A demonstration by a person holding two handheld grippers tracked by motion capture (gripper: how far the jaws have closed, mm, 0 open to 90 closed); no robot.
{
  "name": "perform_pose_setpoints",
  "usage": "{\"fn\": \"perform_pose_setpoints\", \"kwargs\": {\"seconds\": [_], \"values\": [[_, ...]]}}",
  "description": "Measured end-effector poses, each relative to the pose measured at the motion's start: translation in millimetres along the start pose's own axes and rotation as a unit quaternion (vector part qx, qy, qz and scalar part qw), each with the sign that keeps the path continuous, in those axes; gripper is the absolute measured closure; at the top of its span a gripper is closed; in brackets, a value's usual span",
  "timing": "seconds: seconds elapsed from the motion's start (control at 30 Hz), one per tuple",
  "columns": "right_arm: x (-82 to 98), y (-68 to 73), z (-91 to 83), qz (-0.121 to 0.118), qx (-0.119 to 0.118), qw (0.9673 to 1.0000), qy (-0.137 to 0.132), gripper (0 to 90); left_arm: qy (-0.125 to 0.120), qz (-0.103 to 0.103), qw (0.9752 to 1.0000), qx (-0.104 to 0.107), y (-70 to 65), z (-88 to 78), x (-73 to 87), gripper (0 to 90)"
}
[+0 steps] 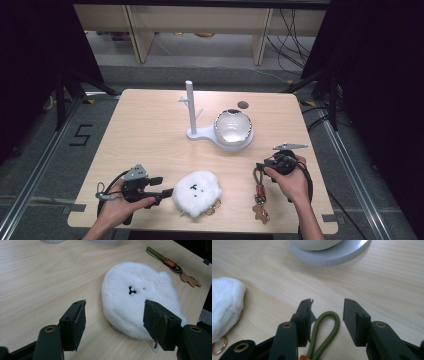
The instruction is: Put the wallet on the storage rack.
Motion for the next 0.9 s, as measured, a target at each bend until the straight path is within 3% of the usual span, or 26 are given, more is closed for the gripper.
{"fn": "perform_pose_setpoints", "kwargs": {"seconds": [0.07, 0.1, 0.17, 0.2, 0.33, 0.37, 0.43, 0.5, 0.53, 0.63, 0.67, 0.7, 0.87, 0.9], "values": [[0.5, 2.0, -1.2, -0.004, 0.004, 1.0000, 0.005, 58.6, 0.001, -0.004, 1.0000, -0.005, -1.6, 1.0, -2.3, 34.3], [0.4, 3.8, -2.5, -0.004, 0.002, 0.9999, 0.015, 58.1, 0.004, 0.001, 1.0000, 0.005, -1.7, 2.2, -4.9, 34.4], [0.2, 6.6, -2.9, -0.012, -0.007, 0.9998, 0.017, 57.7, 0.013, -0.002, 0.9999, 0.004, -3.9, 4.8, -9.2, 34.3], [0.9, 9.1, -3.2, -0.001, -0.011, 0.9996, 0.027, 57.2, 0.014, 0.002, 0.9999, 0.006, -4.8, 7.2, -11.6, 34.3], [0.6, 16.3, -0.7, -0.008, -0.016, 0.9990, 0.042, 55.0, 0.033, 0.002, 0.9995, 0.001, -8.2, 10.0, -16.5, 34.5], [0.6, 19.8, -0.3, 0.004, -0.018, 0.9982, 0.057, 54.6, 0.037, 0.004, 0.9993, -0.001, -8.6, 10.3, -17.8, 34.9], [-2.8, 25.8, 4.0, -0.001, -0.022, 0.9985, 0.050, 54.1, 0.040, 0.004, 0.9992, -0.004, -10.9, 10.4, -20.2, 36.7], [-5.7, 33.9, 5.6, -0.002, -0.036, 0.9968, 0.071, 52.9, 0.044, 0.009, 0.9990, -0.006, -11.6, 9.1, -21.1, 39.6], [-6.9, 37.7, 7.2, -0.001, -0.038, 0.9960, 0.082, 52.3, 0.036, 0.001, 0.9993, -0.009, -13.0, 9.6, -20.9, 40.6], [-11.0, 51.5, 15.5, -0.002, -0.063, 0.9900, 0.126, 50.5, 0.047, 0.002, 0.9989, -0.009, -14.5, 8.9, -16.8, 43.2], [-11.0, 51.5, 15.5, -0.002, -0.063, 0.9900, 0.126, 50.5, 0.053, 0.003, 0.9985, -0.011, -15.5, 8.4, -15.0, 43.2], [-13.4, 51.9, 18.9, -0.021, -0.064, 0.9898, 0.126, 50.2, 0.055, 0.004, 0.9984, -0.009, -16.1, 8.6, -13.4, 44.0], [-24.3, 71.2, 30.5, -0.044, -0.076, 0.9860, 0.141, 49.7, 0.070, 0.013, 0.9973, -0.020, -13.9, 8.5, -8.5, 47.4], [-27.2, 76.8, 33.7, -0.049, -0.083, 0.9848, 0.144, 49.5, 0.064, 0.004, 0.9977, -0.020, -14.9, 9.3, -8.4, 47.5]]}}
Point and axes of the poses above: each handheld gripper's, and its own axes: z roughly forward along the jaws, x roughly out of its underside, y roughly to its left, the point moved 3 cm from there along z, roughly forward along the jaws, and after that the axes turned 14 degrees about y, right-handed, at the moved point
